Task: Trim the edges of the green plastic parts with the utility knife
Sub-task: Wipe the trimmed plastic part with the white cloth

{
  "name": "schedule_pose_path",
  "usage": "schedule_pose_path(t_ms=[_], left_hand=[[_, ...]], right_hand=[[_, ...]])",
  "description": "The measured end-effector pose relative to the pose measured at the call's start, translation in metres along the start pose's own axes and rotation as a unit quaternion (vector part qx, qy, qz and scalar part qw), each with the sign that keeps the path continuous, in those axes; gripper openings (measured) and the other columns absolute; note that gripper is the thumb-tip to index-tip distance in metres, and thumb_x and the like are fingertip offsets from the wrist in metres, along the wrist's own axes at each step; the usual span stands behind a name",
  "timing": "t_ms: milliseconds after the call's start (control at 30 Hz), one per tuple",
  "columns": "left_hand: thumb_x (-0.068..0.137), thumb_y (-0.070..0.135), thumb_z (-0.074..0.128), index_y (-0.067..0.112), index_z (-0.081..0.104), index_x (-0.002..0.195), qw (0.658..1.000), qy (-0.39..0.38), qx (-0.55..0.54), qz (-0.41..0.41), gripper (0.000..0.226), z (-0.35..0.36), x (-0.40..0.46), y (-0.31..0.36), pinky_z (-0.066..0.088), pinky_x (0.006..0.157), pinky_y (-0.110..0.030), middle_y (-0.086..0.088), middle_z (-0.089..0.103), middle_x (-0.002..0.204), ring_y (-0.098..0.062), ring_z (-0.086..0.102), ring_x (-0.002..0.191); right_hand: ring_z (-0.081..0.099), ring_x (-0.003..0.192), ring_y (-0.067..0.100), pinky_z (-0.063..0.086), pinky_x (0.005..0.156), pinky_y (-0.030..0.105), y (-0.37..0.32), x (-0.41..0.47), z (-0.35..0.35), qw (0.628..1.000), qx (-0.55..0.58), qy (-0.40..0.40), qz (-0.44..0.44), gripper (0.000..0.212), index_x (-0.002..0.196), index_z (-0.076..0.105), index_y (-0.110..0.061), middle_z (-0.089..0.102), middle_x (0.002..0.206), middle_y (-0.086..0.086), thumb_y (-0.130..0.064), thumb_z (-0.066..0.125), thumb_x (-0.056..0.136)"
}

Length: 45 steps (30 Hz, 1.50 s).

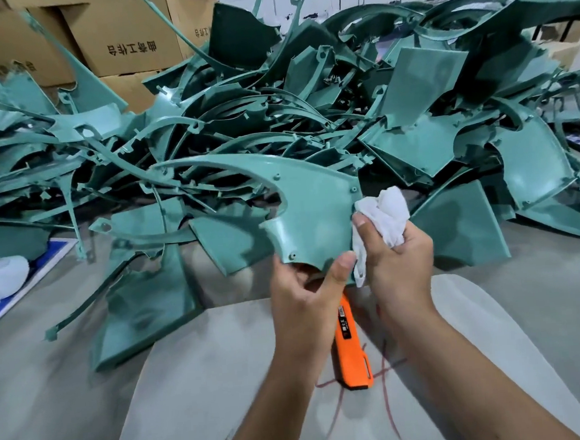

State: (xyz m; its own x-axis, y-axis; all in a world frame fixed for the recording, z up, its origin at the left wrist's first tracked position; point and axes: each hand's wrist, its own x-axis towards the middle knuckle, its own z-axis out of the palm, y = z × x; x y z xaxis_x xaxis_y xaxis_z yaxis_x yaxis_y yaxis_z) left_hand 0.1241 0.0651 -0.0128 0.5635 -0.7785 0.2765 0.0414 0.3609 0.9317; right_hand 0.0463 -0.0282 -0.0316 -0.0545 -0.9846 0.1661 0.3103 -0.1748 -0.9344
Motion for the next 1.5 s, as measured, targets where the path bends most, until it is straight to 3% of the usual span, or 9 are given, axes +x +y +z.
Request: schedule_pose_path(t_ms=[67, 167, 333, 567, 767, 933, 1133, 1267, 1500], left_hand=[[0.087, 0.014, 0.080, 0.047, 0.075, 0.100, 0.993, 0.064, 0.071, 0.070, 0.036, -0.003, 0.004, 0.001, 0.057, 0.077, -0.016, 0.019, 0.078, 0.100, -0.001, 0.074, 0.095], [0.090, 0.007, 0.076, 0.054, 0.073, 0.102, 0.990, 0.034, 0.092, 0.100, 0.049, -0.019, 0.015, 0.002, 0.054, 0.081, -0.011, 0.023, 0.076, 0.105, 0.000, 0.072, 0.100], [0.091, -0.006, 0.070, 0.028, 0.071, 0.112, 0.991, -0.109, 0.070, 0.037, 0.041, -0.045, 0.027, 0.004, 0.055, 0.080, -0.013, 0.017, 0.077, 0.110, -0.003, 0.072, 0.102], [0.094, -0.006, 0.065, 0.012, 0.066, 0.126, 0.976, -0.201, 0.086, 0.012, 0.036, -0.057, 0.033, 0.008, 0.055, 0.091, -0.021, 0.004, 0.075, 0.120, -0.015, 0.070, 0.114], [0.094, 0.005, 0.067, 0.011, 0.066, 0.127, 0.969, -0.218, 0.118, 0.011, 0.034, -0.065, 0.032, 0.004, 0.056, 0.091, -0.025, 0.002, 0.075, 0.119, -0.016, 0.070, 0.113], [0.090, 0.012, 0.067, 0.023, 0.068, 0.125, 0.976, -0.203, 0.068, -0.042, 0.037, -0.075, 0.035, 0.008, 0.058, 0.093, -0.032, 0.001, 0.075, 0.121, -0.019, 0.070, 0.115], [0.083, 0.007, 0.066, 0.012, 0.072, 0.116, 0.953, -0.266, 0.122, -0.076, 0.033, -0.072, 0.028, 0.008, 0.060, 0.086, -0.036, -0.003, 0.077, 0.107, -0.022, 0.073, 0.103], [0.082, 0.008, 0.067, 0.012, 0.072, 0.113, 0.975, -0.197, 0.094, -0.033, 0.031, -0.072, 0.030, 0.011, 0.061, 0.086, -0.047, -0.011, 0.076, 0.108, -0.030, 0.073, 0.101], [0.093, 0.010, 0.066, 0.027, 0.078, 0.113, 0.992, -0.120, -0.031, 0.011, 0.028, -0.070, 0.034, 0.016, 0.060, 0.083, -0.031, -0.006, 0.076, 0.119, -0.025, 0.073, 0.109]], right_hand=[[0.078, 0.091, 0.018, 0.064, 0.081, 0.042, 0.006, -0.010, 0.007, 0.999, -0.015, -0.037, 0.006, 0.021, 0.102, 0.079, -0.025, 0.081, 0.098, -0.004, -0.038, 0.079, 0.086], [0.077, 0.100, 0.022, 0.062, 0.088, 0.045, 0.006, -0.013, 0.010, 0.997, -0.006, -0.072, -0.012, 0.024, 0.107, 0.079, -0.028, 0.081, 0.106, -0.003, -0.038, 0.079, 0.086], [0.078, 0.098, 0.027, 0.063, 0.084, 0.043, -0.004, -0.006, 0.003, 0.995, 0.068, -0.070, 0.006, 0.015, 0.106, 0.078, -0.015, 0.081, 0.105, 0.006, -0.019, 0.079, 0.091], [0.071, 0.082, 0.008, 0.056, 0.074, 0.027, -0.012, 0.003, -0.011, 0.988, -0.092, -0.069, -0.108, 0.012, 0.102, 0.077, -0.016, 0.079, 0.090, -0.009, -0.014, 0.081, 0.091], [0.071, 0.088, 0.023, 0.057, 0.077, 0.040, -0.018, 0.012, -0.022, 0.905, -0.251, -0.099, -0.330, 0.016, 0.105, 0.079, -0.006, 0.075, 0.097, 0.007, -0.015, 0.080, 0.092], [0.070, 0.086, 0.026, 0.056, 0.072, 0.040, -0.019, 0.013, -0.021, 0.878, -0.263, -0.128, -0.377, 0.018, 0.105, 0.080, 0.000, 0.072, 0.099, 0.013, -0.009, 0.081, 0.089], [0.073, 0.091, 0.017, 0.059, 0.080, 0.034, -0.027, 0.012, -0.021, 0.921, -0.187, -0.166, -0.299, 0.019, 0.109, 0.078, -0.006, 0.077, 0.101, 0.006, -0.013, 0.078, 0.092], [0.060, 0.067, 0.001, 0.049, 0.065, 0.019, -0.028, 0.006, -0.019, 0.931, -0.192, -0.194, -0.242, 0.008, 0.090, 0.073, -0.019, 0.069, 0.075, -0.006, -0.026, 0.075, 0.090], [0.054, 0.060, 0.000, 0.043, 0.060, 0.014, -0.025, 0.002, -0.016, 0.950, -0.152, -0.205, -0.183, 0.017, 0.078, 0.069, -0.012, 0.062, 0.065, -0.016, -0.011, 0.078, 0.093]])
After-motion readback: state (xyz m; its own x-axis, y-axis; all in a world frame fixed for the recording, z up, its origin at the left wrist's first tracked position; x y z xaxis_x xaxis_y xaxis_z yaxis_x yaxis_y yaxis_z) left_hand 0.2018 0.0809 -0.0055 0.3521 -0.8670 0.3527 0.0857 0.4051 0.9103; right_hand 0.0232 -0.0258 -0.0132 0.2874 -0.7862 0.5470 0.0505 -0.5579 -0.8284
